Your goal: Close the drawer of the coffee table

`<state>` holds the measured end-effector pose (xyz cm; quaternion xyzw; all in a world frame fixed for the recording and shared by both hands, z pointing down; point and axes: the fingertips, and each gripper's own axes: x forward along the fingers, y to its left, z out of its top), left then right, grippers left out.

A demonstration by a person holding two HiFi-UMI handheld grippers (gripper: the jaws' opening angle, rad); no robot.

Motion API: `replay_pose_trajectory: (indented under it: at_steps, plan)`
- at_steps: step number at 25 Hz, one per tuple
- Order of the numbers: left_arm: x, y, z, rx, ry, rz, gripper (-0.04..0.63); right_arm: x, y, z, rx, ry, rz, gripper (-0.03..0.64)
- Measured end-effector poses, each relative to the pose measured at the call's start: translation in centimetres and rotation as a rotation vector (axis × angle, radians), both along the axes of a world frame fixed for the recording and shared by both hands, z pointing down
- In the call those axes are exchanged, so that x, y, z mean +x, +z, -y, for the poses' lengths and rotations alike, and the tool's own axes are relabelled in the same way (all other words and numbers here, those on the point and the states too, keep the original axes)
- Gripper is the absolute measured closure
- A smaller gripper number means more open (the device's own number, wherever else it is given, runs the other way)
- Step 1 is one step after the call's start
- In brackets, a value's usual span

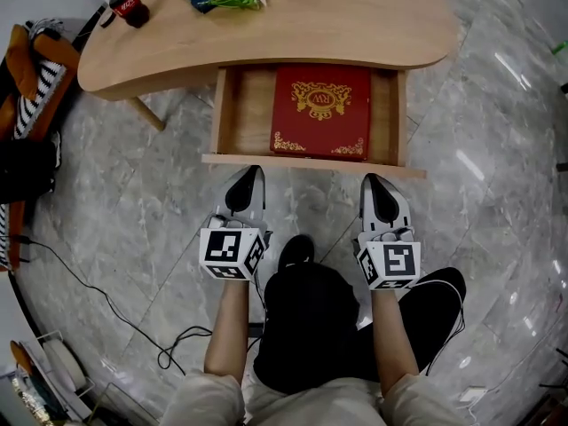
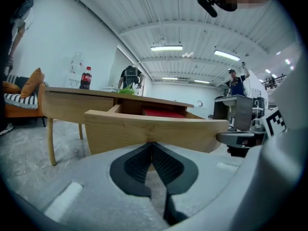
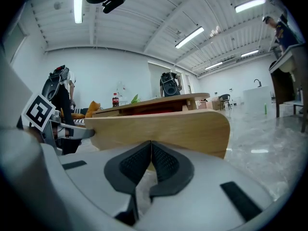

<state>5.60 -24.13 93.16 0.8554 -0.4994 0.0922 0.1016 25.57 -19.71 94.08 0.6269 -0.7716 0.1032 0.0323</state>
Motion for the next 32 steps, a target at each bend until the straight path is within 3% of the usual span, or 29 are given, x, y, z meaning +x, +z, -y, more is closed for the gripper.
replay_pose_trajectory:
  at_steps: [7, 16, 32]
  plan:
    - [0.0, 0.0, 0.0, -0.016, 0.006, 0.010, 0.585, 0.0, -0.1, 0.0, -0.008, 0.000, 0.011, 0.601]
    - [0.7, -1.0, 1.0, 0.033, -0.014, -0.006, 0.586, 0.6, -1.6, 1.3, 0.067, 0.017, 0.013, 0.600]
    - [1.2, -3.1, 4.9, 0.085, -0.024, -0.077, 0.586, 1.1, -3.8, 5.0, 0.092, 0.034, -0.034, 0.600]
